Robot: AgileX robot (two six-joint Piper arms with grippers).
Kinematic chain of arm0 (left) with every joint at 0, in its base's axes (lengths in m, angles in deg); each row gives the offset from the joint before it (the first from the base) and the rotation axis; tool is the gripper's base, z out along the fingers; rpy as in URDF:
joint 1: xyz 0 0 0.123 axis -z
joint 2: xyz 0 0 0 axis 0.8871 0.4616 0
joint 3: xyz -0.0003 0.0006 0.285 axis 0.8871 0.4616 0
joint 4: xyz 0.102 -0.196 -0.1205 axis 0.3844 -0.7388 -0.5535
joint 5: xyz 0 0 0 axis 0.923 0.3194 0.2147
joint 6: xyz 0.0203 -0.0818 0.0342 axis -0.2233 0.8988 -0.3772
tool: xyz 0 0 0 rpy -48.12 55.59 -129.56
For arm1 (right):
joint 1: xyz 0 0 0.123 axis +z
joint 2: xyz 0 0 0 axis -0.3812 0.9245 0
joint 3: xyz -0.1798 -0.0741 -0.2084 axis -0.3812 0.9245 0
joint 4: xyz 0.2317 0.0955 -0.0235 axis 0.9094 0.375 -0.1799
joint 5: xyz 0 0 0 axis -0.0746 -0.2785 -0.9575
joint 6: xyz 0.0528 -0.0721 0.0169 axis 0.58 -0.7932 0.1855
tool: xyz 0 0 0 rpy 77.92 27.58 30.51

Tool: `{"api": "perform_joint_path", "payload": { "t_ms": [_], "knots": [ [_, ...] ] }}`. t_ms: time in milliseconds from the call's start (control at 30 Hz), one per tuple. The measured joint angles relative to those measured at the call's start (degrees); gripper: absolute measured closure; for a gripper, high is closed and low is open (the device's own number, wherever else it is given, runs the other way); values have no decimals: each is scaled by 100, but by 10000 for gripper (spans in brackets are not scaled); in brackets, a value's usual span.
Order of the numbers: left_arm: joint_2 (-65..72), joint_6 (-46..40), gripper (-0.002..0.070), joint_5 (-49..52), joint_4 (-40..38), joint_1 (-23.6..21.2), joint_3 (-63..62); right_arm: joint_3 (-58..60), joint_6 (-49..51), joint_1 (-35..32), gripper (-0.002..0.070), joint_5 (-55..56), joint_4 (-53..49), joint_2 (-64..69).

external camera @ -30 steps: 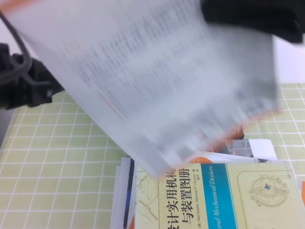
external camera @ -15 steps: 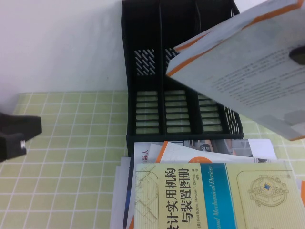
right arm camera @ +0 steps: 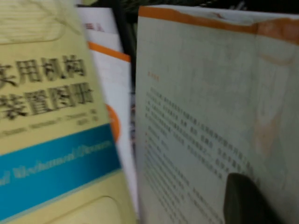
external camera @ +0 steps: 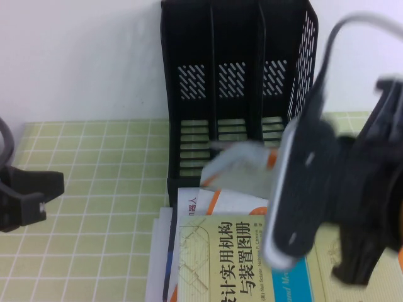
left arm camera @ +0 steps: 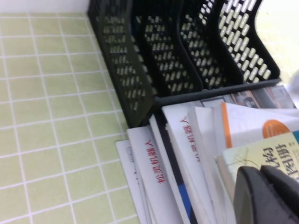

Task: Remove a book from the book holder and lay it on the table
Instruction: Place the picked book on the book

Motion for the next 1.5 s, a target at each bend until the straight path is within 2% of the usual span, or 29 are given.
{"api": "perform_joint_path", "payload": {
  "t_ms": [133, 267, 433, 633, 700, 800, 900, 967, 1100, 1233, 1367, 1433, 1500],
  "knots": [
    [0, 0, 678, 0, 12, 115, 0, 706, 731, 471, 559, 311, -75, 274],
    [0, 0, 678, 0, 12, 113, 0, 1137, 1146, 610, 559, 850, 265, 698],
    [0, 13, 678, 0, 12, 113, 0, 1204, 1557, 646, 559, 1377, 596, 1259],
    [0, 13, 678, 0, 12, 113, 0, 1130, 2005, 671, 555, 1318, 418, 1641],
    [0, 13, 678, 0, 12, 113, 0, 1117, 2054, 680, 526, 1296, 441, 1654],
    [0, 13, 678, 0, 12, 113, 0, 1082, 2097, 680, 418, 1265, 633, 1684],
    [0, 13, 678, 11, 12, 113, 0, 852, 1596, 680, 299, 942, 1203, 1719],
    [0, 13, 678, 11, 12, 113, 0, 574, 671, 668, 258, 386, 2010, 1741],
    [0, 13, 678, 19, 12, 113, 0, -140, -963, 668, 234, -910, 3797, 1825],
    [0, -23, 678, 23, 12, 113, 4, -1250, -1935, 668, 231, -1224, 5048, 1837],
    [0, -72, 678, 45, 12, 113, 4, -2699, -2565, 668, 232, -1308, 5366, 1846],
    [0, -84, 678, 57, 12, 113, 4, -3368, -2623, 617, 246, -1339, 5141, 1849],
    [0, -96, 678, 65, 12, 113, 4, -4041, -2542, 486, 294, -1339, 4583, 1849]
  ]
}}
